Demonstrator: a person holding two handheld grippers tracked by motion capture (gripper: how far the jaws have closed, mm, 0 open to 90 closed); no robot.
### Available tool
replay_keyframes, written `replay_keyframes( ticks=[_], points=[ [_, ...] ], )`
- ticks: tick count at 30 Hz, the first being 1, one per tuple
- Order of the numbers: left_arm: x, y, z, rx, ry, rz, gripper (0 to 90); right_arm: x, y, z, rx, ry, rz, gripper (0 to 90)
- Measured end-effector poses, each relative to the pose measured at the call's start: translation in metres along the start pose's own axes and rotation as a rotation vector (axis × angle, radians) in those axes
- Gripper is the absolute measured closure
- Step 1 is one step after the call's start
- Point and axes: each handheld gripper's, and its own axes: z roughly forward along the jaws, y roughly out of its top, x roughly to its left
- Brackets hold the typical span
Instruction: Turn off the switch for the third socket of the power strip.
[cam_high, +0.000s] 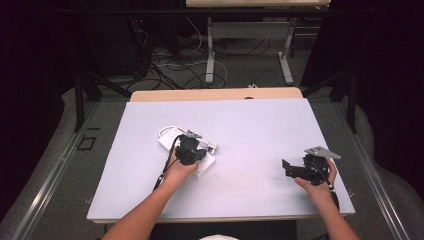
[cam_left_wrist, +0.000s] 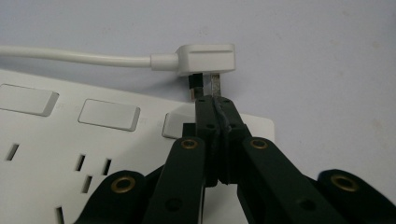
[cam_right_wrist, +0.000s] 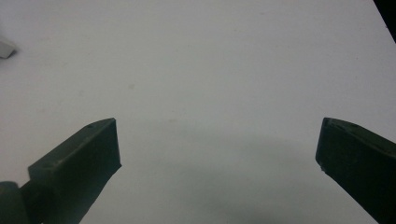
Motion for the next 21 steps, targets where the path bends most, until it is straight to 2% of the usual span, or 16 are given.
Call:
replay_keyframes(
  ticks=[7,15,21],
  points=[
    [0.0008,-0.0001,-0.0003,0.001,0.0,0.006,89.9,-0.0004,-0.0003,0.0008,-0.001,-0.003,0.003,0.0],
    [0.002,-0.0004,-0.0006,-0.004,-0.009,-0.005,89.3,-0.0005,0.0,0.0004,0.005,0.005,-0.001,0.0],
    [0.0005,-0.0002,-0.0007,-0.007,-0.007,-0.006,86.3,-0.0008,-0.0001,-0.0005,0.004,0.002,0.002,0.0]
  ],
)
